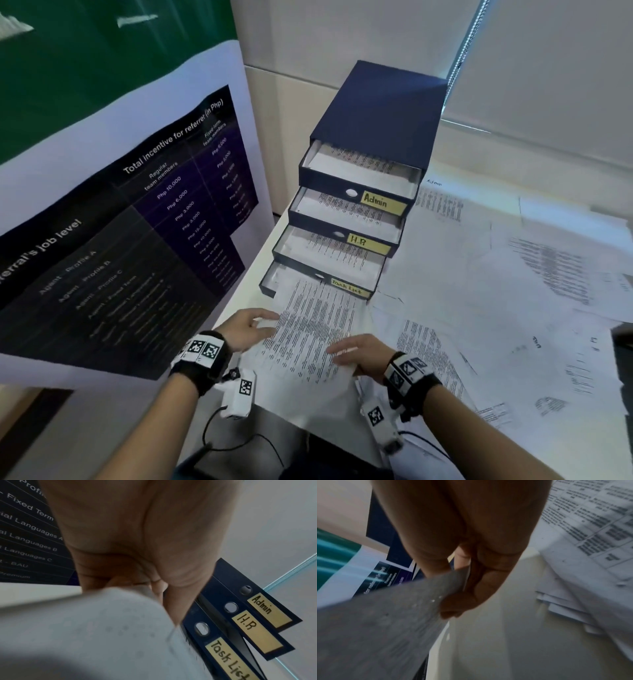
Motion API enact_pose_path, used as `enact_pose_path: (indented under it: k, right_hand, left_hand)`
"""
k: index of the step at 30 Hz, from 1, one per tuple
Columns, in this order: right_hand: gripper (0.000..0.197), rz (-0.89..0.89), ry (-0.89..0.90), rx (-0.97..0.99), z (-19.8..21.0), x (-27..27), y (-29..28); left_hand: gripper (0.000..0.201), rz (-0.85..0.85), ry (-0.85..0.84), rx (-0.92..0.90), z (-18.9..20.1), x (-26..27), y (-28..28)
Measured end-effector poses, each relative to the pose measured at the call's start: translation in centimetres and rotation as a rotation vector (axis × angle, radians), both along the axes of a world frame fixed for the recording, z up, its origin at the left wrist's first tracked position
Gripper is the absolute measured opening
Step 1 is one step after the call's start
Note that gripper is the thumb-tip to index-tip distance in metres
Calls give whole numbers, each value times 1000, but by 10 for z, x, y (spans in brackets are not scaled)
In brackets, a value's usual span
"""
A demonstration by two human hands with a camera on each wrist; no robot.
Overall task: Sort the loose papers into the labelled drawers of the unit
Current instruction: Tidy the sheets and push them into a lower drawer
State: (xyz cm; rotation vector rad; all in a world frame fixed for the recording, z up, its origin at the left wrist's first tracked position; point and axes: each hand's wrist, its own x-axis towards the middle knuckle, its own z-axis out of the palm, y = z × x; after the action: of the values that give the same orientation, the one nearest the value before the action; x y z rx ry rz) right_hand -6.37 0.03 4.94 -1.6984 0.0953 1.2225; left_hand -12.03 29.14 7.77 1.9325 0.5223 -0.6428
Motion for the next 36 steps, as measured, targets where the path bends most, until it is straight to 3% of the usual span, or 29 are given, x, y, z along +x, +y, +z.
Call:
enact_pose_path:
  k: [5, 8, 11, 13, 15, 19, 21, 23, 27, 31, 33, 36]
  right_hand:
    - [30, -259, -310, -66, 0, 19, 3]
    - [26, -296, -394, -72, 4, 35, 13]
    - [20, -331, -187, -31, 3, 38, 18]
    - [25, -405, 46, 74, 5, 30, 17]
    - [31, -466, 115, 149, 3, 25, 14]
    - [47, -554, -43, 156, 3, 36, 18]
    - [52, -596, -40, 153, 0, 46, 23]
    - [42, -617, 47, 183, 2, 51, 26]
    - [26, -421, 132, 174, 9, 40, 22]
    - [22, -524, 45, 149, -1, 47, 15]
    - [23, -531, -1, 106, -10, 56, 15]
    - [30, -552, 55, 90, -17, 68, 21]
  left_hand:
    - [46, 107, -67, -16, -9, 12, -12]
    - [39, 65, -70, 9, -9, 17, -13]
    - [29, 78, -162, 72, -17, 27, -4]
    - [29, 75, -135, 113, -13, 36, 3]
    - [30, 106, -108, 124, -9, 44, 15]
    - [29, 214, -171, 159, -9, 50, 28]
    - [28, 232, -173, 173, -14, 52, 23]
    - [30, 255, -189, 169, -21, 54, 13]
    - [32, 305, -267, 138, -36, 65, -13]
    - [24, 429, -290, 130, -35, 78, -36]
    - [21, 337, -375, 329, -33, 78, -43]
    - [13, -63, -531, 787, -35, 68, -56]
